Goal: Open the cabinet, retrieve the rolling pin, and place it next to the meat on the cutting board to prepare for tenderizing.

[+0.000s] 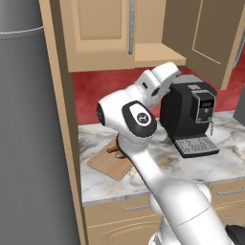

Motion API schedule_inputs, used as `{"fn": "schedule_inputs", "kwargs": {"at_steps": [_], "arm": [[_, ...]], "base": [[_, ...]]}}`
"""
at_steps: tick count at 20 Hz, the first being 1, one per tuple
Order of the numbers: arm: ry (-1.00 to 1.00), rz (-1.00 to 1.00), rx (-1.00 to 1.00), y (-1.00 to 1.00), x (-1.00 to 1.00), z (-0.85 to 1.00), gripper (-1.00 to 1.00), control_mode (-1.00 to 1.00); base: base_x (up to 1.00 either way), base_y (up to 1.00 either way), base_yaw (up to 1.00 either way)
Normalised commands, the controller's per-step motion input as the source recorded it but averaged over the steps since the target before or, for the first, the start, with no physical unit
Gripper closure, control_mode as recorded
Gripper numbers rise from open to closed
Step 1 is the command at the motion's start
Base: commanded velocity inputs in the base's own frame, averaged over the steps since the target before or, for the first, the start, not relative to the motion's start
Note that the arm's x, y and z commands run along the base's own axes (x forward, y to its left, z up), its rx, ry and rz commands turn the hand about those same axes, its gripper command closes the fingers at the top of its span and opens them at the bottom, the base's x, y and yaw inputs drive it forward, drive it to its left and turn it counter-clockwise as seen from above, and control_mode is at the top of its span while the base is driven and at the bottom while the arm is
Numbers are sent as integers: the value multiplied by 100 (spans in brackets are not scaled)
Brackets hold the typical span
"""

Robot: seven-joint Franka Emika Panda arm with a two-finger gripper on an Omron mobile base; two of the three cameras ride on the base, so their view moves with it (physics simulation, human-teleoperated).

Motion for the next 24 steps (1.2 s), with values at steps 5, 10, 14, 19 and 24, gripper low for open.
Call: {"fn": "schedule_inputs", "kwargs": {"at_steps": [5,10,14,19,24], "arm": [[-41,7,17,19,-6,27,-100,-100],[-54,16,18,0,-28,35,-100,-100],[-56,26,21,-3,-38,25,-100,-100],[-51,30,23,-1,-33,19,-100,-100],[-39,33,25,-8,-8,13,-100,-100]], "base": [[0,0,0],[0,0,0],[0,0,0],[0,0,0],[0,0,0]]}}
